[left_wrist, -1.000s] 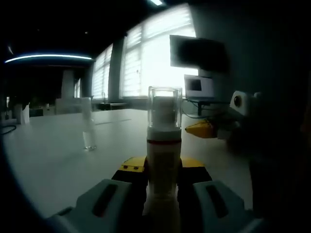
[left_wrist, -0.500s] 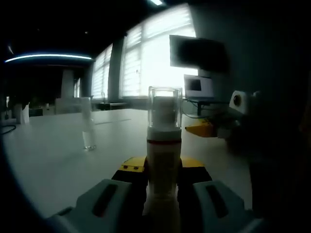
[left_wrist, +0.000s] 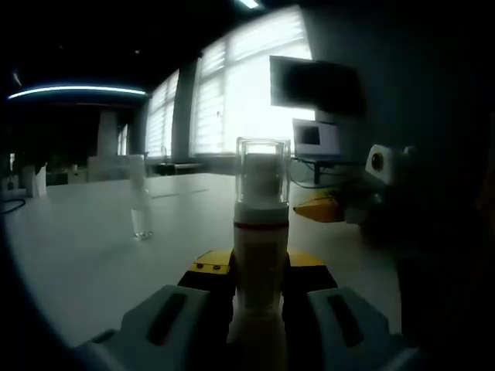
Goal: Clamp pump bottle remove cover press pump head put on cover
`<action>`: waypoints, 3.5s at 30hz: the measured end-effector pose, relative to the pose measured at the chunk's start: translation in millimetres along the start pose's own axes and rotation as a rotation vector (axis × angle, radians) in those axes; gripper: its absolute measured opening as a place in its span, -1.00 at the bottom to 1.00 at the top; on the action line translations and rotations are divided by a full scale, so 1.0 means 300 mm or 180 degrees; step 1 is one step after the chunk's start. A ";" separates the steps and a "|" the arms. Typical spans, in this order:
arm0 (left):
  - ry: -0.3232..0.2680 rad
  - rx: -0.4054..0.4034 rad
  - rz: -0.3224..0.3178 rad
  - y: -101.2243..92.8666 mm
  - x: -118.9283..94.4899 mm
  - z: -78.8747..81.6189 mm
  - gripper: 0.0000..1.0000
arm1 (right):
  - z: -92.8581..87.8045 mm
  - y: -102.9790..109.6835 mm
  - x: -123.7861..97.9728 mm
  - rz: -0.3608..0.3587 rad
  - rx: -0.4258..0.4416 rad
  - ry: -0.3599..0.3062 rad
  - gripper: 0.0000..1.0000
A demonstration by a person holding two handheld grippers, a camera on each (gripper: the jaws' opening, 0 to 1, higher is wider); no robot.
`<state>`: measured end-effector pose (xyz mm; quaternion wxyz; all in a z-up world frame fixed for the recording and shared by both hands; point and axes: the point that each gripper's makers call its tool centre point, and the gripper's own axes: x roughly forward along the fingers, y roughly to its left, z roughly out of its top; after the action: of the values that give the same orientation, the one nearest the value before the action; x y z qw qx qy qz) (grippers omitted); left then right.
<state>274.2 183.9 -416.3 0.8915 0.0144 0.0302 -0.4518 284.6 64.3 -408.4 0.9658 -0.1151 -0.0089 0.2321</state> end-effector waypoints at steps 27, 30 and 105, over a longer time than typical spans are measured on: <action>0.0000 0.0007 0.0012 0.006 -0.001 -0.002 -0.72 | 0.210 0.005 -0.056 0.0011 0.0230 -0.0224 -0.84; 0.0001 0.0004 0.0013 0.004 0.000 -0.002 -0.72 | 0.244 0.024 -0.060 0.0072 0.0284 -0.0308 -0.84; 0.0022 0.0010 0.0020 0.005 -0.002 -0.007 -0.72 | 0.380 0.352 0.070 0.0999 0.0497 -0.0295 -0.52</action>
<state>275.0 185.5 -418.3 0.8927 0.0175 0.0325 -0.4490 248.2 190.1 -322.1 0.9223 -0.0289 -0.0173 0.3850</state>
